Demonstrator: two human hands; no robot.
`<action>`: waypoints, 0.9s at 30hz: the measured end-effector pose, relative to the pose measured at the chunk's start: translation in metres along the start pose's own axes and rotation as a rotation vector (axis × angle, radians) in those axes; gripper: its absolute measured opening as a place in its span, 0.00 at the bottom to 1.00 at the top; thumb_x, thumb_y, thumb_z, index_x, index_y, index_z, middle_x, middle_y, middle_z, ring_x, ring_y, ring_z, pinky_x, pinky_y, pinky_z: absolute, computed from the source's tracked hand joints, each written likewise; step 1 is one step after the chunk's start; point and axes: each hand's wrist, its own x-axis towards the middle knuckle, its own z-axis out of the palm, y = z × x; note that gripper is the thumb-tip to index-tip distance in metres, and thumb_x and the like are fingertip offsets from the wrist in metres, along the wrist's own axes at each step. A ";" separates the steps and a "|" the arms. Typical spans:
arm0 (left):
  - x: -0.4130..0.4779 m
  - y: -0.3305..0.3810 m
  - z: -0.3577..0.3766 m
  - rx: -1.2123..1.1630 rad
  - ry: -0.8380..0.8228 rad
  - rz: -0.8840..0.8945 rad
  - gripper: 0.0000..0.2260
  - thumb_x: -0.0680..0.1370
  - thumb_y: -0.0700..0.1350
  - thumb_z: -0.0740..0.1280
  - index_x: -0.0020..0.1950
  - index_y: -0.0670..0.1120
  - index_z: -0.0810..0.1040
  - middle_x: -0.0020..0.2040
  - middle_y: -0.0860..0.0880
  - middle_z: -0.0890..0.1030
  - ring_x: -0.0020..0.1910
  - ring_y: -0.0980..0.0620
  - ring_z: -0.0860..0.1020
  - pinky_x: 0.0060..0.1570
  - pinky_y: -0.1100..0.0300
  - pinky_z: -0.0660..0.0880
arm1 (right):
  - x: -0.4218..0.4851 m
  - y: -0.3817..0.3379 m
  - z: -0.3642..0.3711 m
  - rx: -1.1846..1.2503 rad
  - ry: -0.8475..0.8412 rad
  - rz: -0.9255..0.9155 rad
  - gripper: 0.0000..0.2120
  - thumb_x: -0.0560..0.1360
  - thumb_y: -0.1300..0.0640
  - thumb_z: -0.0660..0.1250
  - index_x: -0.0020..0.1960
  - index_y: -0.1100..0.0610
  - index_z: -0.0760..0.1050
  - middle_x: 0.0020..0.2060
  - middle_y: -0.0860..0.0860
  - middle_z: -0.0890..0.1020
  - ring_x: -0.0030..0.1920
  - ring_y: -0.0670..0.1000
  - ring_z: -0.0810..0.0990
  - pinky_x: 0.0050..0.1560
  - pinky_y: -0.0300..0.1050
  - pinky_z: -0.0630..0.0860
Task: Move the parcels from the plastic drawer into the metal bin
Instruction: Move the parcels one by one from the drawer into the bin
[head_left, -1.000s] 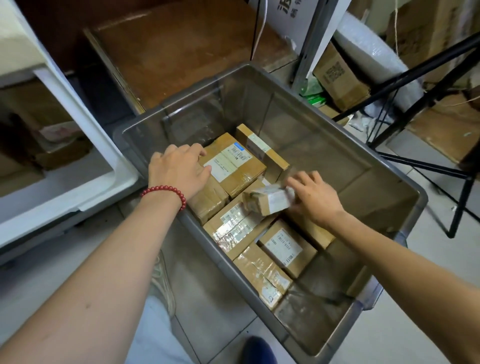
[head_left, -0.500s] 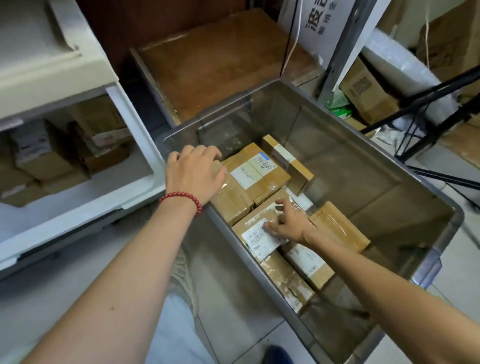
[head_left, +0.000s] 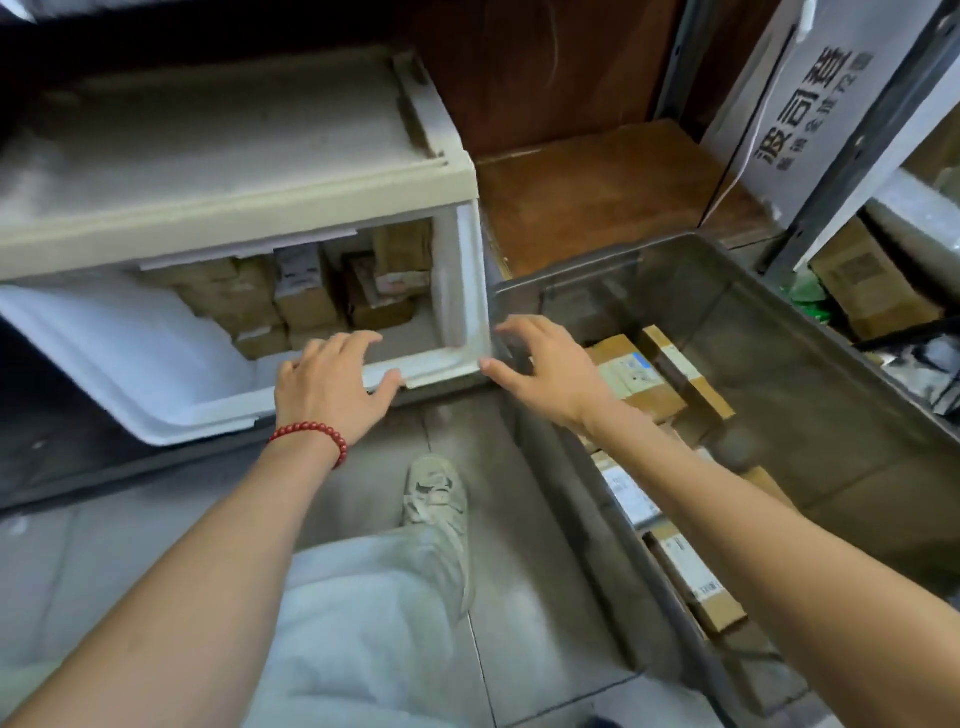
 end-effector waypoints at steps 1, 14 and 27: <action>-0.003 -0.013 -0.006 0.016 -0.009 -0.035 0.22 0.78 0.58 0.61 0.71 0.52 0.68 0.68 0.48 0.73 0.66 0.45 0.69 0.60 0.49 0.66 | 0.007 -0.014 0.004 -0.016 -0.035 -0.038 0.25 0.77 0.38 0.62 0.68 0.50 0.70 0.69 0.49 0.70 0.69 0.51 0.68 0.66 0.47 0.66; 0.024 -0.107 0.006 0.051 -0.015 -0.124 0.29 0.78 0.58 0.61 0.76 0.51 0.58 0.72 0.47 0.68 0.69 0.43 0.67 0.61 0.47 0.67 | 0.087 -0.073 0.088 0.022 -0.056 0.009 0.39 0.76 0.44 0.68 0.78 0.53 0.51 0.77 0.52 0.52 0.76 0.53 0.56 0.73 0.48 0.60; 0.171 -0.083 0.085 -0.095 -0.058 -0.039 0.35 0.78 0.53 0.64 0.78 0.56 0.45 0.76 0.44 0.60 0.72 0.40 0.63 0.67 0.42 0.65 | 0.189 -0.029 0.139 0.220 0.091 0.150 0.50 0.73 0.55 0.73 0.78 0.60 0.38 0.77 0.58 0.52 0.75 0.57 0.60 0.73 0.46 0.59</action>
